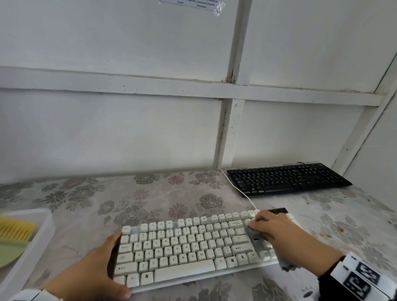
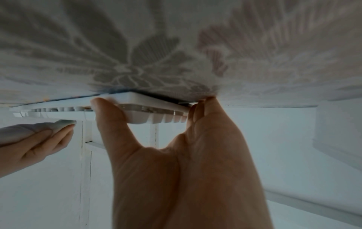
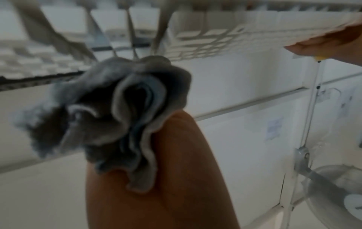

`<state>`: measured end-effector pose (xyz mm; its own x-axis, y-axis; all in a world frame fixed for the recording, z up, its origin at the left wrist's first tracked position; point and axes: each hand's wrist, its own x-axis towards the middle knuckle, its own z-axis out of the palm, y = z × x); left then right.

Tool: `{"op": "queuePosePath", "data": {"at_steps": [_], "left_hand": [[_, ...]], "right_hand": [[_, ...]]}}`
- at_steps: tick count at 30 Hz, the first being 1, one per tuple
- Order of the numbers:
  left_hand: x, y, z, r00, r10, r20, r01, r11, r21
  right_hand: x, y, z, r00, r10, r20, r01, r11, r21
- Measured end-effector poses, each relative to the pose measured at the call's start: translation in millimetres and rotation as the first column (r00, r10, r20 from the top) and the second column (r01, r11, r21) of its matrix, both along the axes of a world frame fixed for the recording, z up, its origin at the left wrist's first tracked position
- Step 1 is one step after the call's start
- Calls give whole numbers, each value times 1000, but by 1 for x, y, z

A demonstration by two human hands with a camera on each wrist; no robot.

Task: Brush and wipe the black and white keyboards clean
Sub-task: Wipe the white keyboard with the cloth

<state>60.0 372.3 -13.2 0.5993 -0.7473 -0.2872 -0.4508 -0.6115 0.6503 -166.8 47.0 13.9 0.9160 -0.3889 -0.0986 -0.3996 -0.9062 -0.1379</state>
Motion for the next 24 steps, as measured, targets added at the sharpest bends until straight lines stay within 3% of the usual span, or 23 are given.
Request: {"op": "queuePosePath", "data": {"at_steps": [3, 8, 11, 15, 19, 24], "left_hand": [[0, 0, 1, 1000, -8, 10, 8, 1000, -1], [1, 0, -1, 1000, -4, 14, 4, 1000, 14], [3, 0, -4, 1000, 2, 15, -2, 1000, 8], [5, 0, -6, 1000, -2, 28, 2, 1000, 20], [6, -1, -5, 1000, 1, 26, -2, 1000, 23], [3, 0, -5, 999, 15, 31, -15, 1000, 25]], "right_hand": [[-6, -8, -6, 999, -36, 8, 36, 998, 48], [-29, -47, 7, 981, -192, 5, 192, 981, -14], [-26, -49, 15, 983, -171, 67, 170, 985, 20], [-26, -43, 4, 995, -104, 0, 103, 993, 57], [-43, -62, 2, 983, -181, -19, 180, 983, -36], [-49, -75, 13, 969, -240, -61, 240, 971, -12]]}}
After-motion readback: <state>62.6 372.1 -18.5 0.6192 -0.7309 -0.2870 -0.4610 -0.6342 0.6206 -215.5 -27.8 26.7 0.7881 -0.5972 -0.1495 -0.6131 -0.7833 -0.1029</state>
